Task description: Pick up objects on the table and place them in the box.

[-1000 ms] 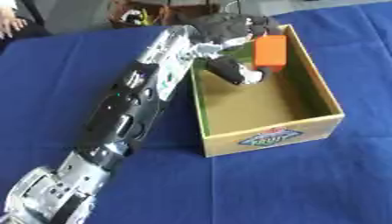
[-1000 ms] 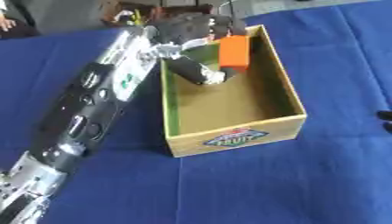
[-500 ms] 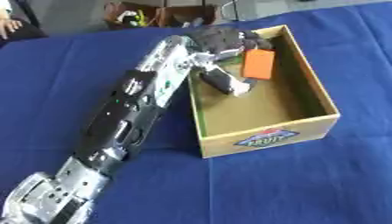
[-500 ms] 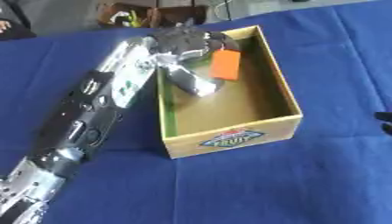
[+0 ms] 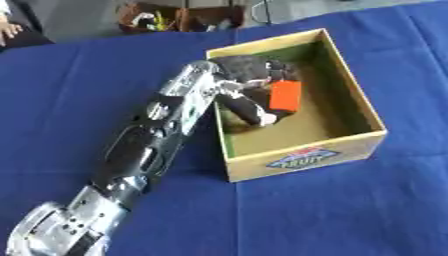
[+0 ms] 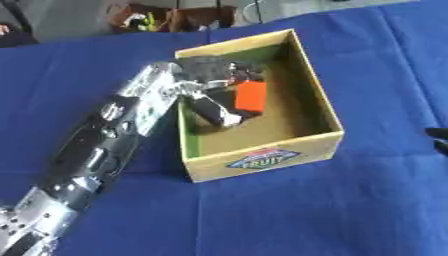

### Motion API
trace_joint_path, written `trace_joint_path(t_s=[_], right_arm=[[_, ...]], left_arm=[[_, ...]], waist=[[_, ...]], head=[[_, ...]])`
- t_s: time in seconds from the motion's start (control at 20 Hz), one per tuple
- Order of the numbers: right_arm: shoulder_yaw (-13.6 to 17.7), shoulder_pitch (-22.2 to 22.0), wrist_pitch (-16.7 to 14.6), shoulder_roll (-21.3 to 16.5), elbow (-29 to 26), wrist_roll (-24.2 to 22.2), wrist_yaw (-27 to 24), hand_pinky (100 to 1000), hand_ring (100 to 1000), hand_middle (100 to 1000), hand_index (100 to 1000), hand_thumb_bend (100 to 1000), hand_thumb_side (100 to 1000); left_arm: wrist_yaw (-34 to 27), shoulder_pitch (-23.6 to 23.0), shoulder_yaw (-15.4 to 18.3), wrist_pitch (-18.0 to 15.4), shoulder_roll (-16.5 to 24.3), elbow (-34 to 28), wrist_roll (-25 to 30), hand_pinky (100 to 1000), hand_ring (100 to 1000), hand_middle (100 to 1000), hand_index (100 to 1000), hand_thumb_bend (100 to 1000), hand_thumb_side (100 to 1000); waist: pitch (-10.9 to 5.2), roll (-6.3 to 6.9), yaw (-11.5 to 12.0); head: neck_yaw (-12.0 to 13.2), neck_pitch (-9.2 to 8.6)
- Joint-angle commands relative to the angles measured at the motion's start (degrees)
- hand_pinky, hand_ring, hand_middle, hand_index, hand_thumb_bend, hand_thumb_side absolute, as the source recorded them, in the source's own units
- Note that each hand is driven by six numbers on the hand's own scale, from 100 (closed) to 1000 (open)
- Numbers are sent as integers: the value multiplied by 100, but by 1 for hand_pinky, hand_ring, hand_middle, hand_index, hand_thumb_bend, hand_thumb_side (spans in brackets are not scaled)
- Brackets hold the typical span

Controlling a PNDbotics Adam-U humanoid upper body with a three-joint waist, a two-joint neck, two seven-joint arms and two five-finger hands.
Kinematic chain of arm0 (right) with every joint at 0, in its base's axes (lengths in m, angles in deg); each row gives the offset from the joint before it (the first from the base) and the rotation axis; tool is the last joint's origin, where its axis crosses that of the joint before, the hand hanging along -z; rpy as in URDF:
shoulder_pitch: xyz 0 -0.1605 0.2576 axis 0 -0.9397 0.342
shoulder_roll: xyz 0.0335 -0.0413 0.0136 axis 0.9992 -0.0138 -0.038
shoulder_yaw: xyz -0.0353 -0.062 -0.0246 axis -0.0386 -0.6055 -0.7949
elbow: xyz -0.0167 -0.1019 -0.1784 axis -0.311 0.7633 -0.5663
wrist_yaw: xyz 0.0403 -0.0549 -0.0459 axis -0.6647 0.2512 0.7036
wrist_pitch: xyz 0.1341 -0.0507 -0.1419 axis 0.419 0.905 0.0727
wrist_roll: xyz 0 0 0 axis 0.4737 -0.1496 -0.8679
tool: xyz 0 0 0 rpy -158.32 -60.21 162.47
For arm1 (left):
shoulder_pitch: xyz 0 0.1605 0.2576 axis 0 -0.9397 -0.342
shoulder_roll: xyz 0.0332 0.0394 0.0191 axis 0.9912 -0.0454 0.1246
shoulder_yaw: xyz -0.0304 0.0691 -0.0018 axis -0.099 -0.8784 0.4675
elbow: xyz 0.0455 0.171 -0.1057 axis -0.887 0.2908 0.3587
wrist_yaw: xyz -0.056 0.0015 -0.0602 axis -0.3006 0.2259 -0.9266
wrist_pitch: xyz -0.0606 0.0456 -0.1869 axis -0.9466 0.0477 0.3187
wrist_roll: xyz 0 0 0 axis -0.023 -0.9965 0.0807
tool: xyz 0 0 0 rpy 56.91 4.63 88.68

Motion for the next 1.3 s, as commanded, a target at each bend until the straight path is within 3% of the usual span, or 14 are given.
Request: trace_joint_path(t_s=[0.05, 0.2, 0.25, 0.3, 0.35, 0.4, 0.5, 0.55, 0.6, 0.9, 1.0, 1.05, 1.15, 1.3], right_arm=[[3, 31, -17, -6, -84, -30, 0, 829, 965, 679, 940, 100, 989], [-2, 26, -13, 1, -84, -45, 0, 828, 964, 674, 939, 100, 989], [-3, 25, -13, 2, -84, -44, -1, 828, 962, 672, 939, 100, 988], [-3, 24, -12, 2, -84, -44, -3, 828, 961, 671, 939, 100, 988], [-5, 24, -11, 1, -84, -45, -4, 829, 962, 673, 939, 100, 988], [-5, 23, -11, 1, -84, -45, -5, 829, 962, 673, 939, 100, 988], [-3, 18, -8, 2, -84, -44, -6, 829, 962, 672, 939, 100, 988], [0, 12, -3, 4, -84, -44, -3, 829, 963, 672, 940, 100, 989], [2, 7, 2, 6, -84, -44, 0, 829, 963, 672, 940, 100, 989], [-1, -10, 27, 9, -84, -67, 9, 830, 963, 672, 940, 100, 992], [6, -17, 23, 7, -84, -62, 10, 830, 963, 672, 940, 100, 990], [11, -21, 19, 5, -84, -57, 10, 830, 963, 672, 940, 100, 989], [25, -27, 11, 1, -84, -41, 12, 830, 962, 671, 939, 100, 989], [15, -34, 8, 1, -84, -45, 1, 831, 962, 670, 939, 100, 990]], left_arm=[[145, 71, 111, 46, 23, 94, -85, 906, 995, 1000, 1000, 601, 1000], [112, 102, 153, 141, 28, 55, -300, 945, 1000, 1000, 1000, 672, 1000], [129, 119, 139, 164, 37, 23, -375, 951, 1000, 1000, 1000, 648, 1000], [153, 127, 117, 165, 41, 13, -434, 963, 1000, 1000, 1000, 566, 1000], [170, 128, 99, 145, 34, 39, -440, 975, 1000, 1000, 1000, 398, 880], [171, 130, 96, 117, 25, 79, -407, 982, 1000, 1000, 1000, 294, 736], [151, 138, 116, 65, 17, 129, -315, 989, 1000, 1000, 1000, 303, 760], [128, 140, 133, 60, 19, 131, -298, 985, 1000, 1000, 1000, 394, 964], [94, 139, 149, 72, 20, 126, -309, 982, 1000, 1000, 1000, 379, 1000], [-147, 149, 154, 270, 89, -208, -621, 944, 981, 1000, 1000, 245, 1000], [-253, 151, 168, 286, 81, -393, -717, 911, 959, 977, 1000, 158, 1000], [-322, 136, 167, 267, 71, -507, -755, 909, 957, 977, 1000, 177, 1000], [-471, 125, 108, 206, 102, -703, -700, 926, 976, 1000, 1000, 438, 1000], [-703, 160, 90, 308, 187, -868, -511, 926, 976, 1000, 1000, 507, 1000]], waist=[[-79, -39, -2], [-76, -40, 9], [-77, -39, 13], [-78, -39, 15], [-79, -39, 16], [-80, -40, 18], [-83, -41, 21], [-85, -42, 25], [-87, -43, 28], [-105, -40, 55], [-116, -51, 66], [-120, -55, 70], [-126, -57, 79], [-138, -71, 88]], head=[[-19, -69], [-28, -68], [-28, -65], [-29, -64], [-30, -63], [-31, -63], [-36, -61], [-39, -58], [-40, -56], [-62, -38], [-73, -24], [-80, -19], [-87, -19], [-93, -24]])
